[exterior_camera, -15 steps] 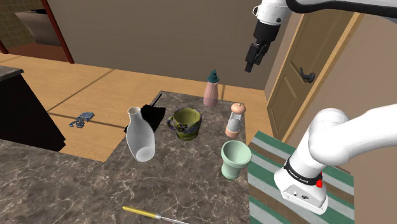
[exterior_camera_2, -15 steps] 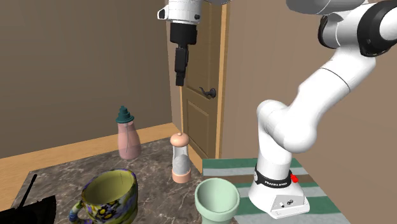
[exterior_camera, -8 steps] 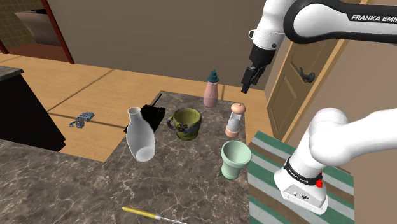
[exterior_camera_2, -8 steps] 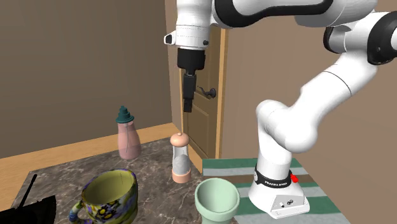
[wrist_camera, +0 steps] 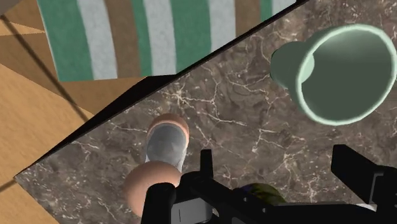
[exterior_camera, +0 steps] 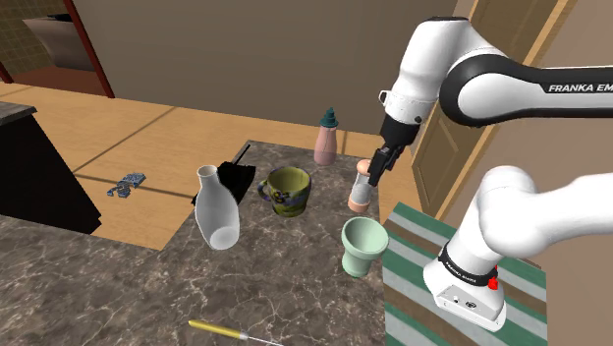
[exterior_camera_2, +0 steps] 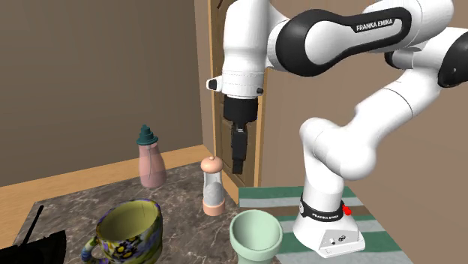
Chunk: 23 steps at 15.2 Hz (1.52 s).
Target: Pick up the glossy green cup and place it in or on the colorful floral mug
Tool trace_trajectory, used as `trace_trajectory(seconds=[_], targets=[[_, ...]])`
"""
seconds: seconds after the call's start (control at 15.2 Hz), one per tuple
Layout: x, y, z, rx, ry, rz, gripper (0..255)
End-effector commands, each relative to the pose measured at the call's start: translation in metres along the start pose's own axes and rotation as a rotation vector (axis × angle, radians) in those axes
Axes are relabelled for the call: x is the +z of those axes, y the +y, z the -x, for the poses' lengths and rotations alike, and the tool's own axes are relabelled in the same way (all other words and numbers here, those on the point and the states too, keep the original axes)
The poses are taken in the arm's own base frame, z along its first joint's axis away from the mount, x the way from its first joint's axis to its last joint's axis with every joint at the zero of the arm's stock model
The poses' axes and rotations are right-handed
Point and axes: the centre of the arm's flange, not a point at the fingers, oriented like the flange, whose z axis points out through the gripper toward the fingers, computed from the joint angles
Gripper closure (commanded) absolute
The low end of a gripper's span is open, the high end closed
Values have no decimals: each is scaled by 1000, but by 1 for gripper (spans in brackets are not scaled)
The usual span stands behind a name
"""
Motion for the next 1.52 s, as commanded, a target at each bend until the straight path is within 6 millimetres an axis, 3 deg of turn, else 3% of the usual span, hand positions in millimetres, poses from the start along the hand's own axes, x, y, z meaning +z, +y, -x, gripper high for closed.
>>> trace_trajectory(seconds=[0.0, 0.4, 0.86, 1.39, 1.45], targets=[[25, -11, 10, 5, -5, -13, 0], [76, -48, 36, 13, -20, -46, 0], [113, -50, 37, 13, -20, -46, 0], [116, -50, 37, 13, -20, -46, 0], [116, -50, 37, 13, -20, -46, 255]])
